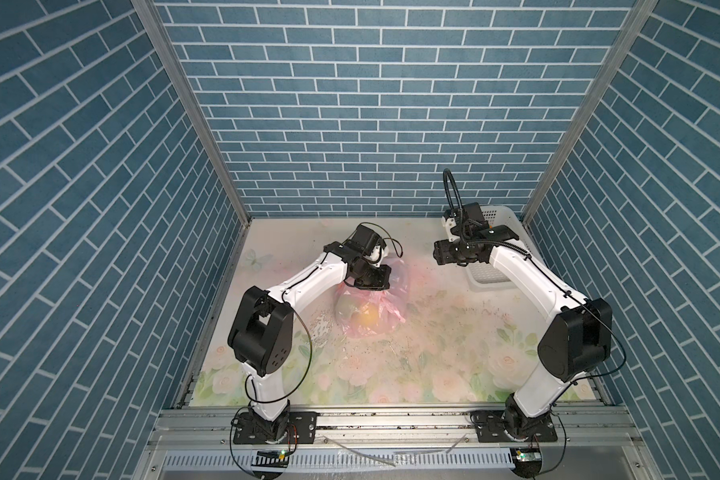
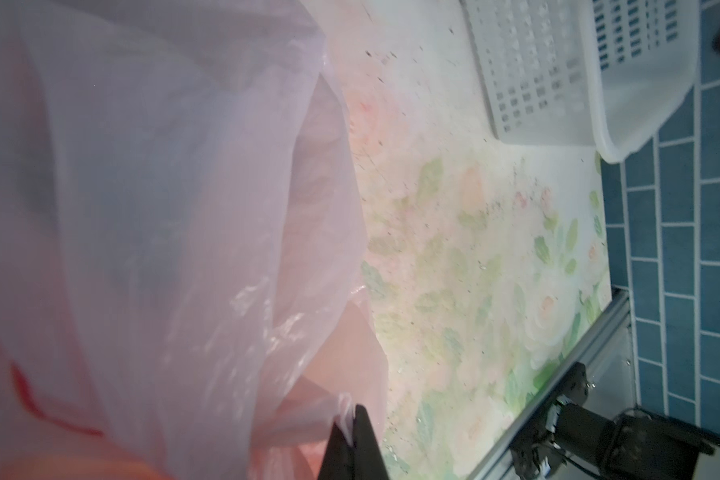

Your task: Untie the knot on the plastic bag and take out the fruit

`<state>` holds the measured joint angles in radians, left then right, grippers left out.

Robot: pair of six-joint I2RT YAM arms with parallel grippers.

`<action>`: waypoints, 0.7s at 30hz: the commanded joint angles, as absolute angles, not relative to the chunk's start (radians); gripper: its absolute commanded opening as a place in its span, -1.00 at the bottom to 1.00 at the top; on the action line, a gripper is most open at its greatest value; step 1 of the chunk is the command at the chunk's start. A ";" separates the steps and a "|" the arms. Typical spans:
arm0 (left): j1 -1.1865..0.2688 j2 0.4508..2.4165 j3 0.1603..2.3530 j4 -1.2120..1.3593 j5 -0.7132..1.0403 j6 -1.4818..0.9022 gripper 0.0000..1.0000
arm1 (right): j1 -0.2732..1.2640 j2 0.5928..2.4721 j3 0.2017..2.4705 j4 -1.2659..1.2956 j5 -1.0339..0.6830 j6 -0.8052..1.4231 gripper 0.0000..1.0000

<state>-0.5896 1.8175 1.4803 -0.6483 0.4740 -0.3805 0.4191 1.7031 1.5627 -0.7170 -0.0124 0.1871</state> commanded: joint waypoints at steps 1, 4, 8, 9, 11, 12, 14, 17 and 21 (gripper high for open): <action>-0.617 1.780 1.494 -0.692 0.515 -0.362 -1.00 | 0.425 1.682 1.542 -0.713 -0.064 0.197 0.40; -0.617 1.754 1.502 -0.704 0.535 -0.353 -0.87 | 0.426 1.697 1.554 -0.697 -0.140 0.154 0.42; -0.617 1.709 1.522 -0.755 0.525 -0.319 0.23 | 0.430 1.736 1.602 -0.705 -0.220 0.082 0.48; -0.617 1.686 1.518 -0.763 0.507 -0.311 0.36 | 0.430 1.749 1.615 -0.709 -0.262 0.057 0.52; -0.617 1.646 1.503 -0.775 0.485 -0.300 0.50 | 0.435 1.768 1.630 -0.710 -0.347 0.003 0.60; -0.617 1.626 1.496 -0.786 0.468 -0.295 0.53 | 0.439 1.773 1.631 -0.709 -0.398 -0.036 0.63; -0.617 1.584 1.465 -0.798 0.417 -0.294 0.54 | 0.450 1.773 1.621 -0.701 -0.446 -0.101 0.71; -0.616 1.519 1.381 -0.789 0.316 -0.304 0.54 | 0.466 1.770 1.608 -0.699 -0.497 -0.177 0.76; -0.618 1.479 1.267 -0.734 0.250 -0.331 0.57 | 0.489 1.784 1.612 -0.706 -0.496 -0.208 0.76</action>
